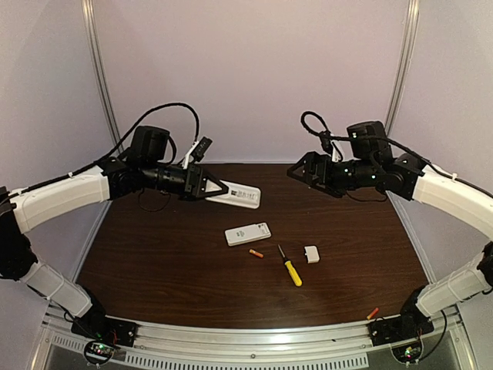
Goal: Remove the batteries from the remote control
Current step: Remove the battery cover from the remote control.
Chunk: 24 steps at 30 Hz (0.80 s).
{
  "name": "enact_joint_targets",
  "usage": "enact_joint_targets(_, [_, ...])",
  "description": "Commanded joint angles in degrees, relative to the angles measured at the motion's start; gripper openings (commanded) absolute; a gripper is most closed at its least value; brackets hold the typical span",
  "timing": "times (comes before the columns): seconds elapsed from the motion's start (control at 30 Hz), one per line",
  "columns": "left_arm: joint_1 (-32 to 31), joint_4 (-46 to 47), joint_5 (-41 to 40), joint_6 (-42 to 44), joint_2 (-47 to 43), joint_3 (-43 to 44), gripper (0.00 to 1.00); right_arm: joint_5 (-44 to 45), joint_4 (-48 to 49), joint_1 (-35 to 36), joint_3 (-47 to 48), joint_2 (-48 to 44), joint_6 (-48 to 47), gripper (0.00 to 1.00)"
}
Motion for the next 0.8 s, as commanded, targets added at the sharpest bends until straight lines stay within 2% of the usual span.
enact_joint_targets(0.0, [0.89, -8.17, -13.12, 2.29, -1.17, 4.50, 0.00, 7.25, -6.36, -1.29, 2.21, 2.02, -7.03, 1.00])
enact_joint_targets(0.23, [1.24, -8.37, -16.98, -2.31, -0.46, 6.05, 0.00, 6.65, -8.42, -2.12, 4.74, 5.70, -13.38, 1.00])
enact_joint_targets(0.47, [1.24, -9.74, -22.19, -2.22, -4.36, 4.35, 0.00, 8.65, -10.88, -1.86, 4.66, 3.62, -11.53, 0.99])
enact_joint_targets(0.63, [1.29, -10.31, -26.57, -1.13, -9.27, 1.06, 0.00, 15.82, -12.04, 0.75, 4.62, 0.86, -7.76, 1.00])
enact_joint_targets(0.77, [1.38, -10.85, -24.59, 1.74, -12.20, -0.18, 0.00, 24.50, -14.64, 6.10, 6.23, 0.11, -1.94, 1.00])
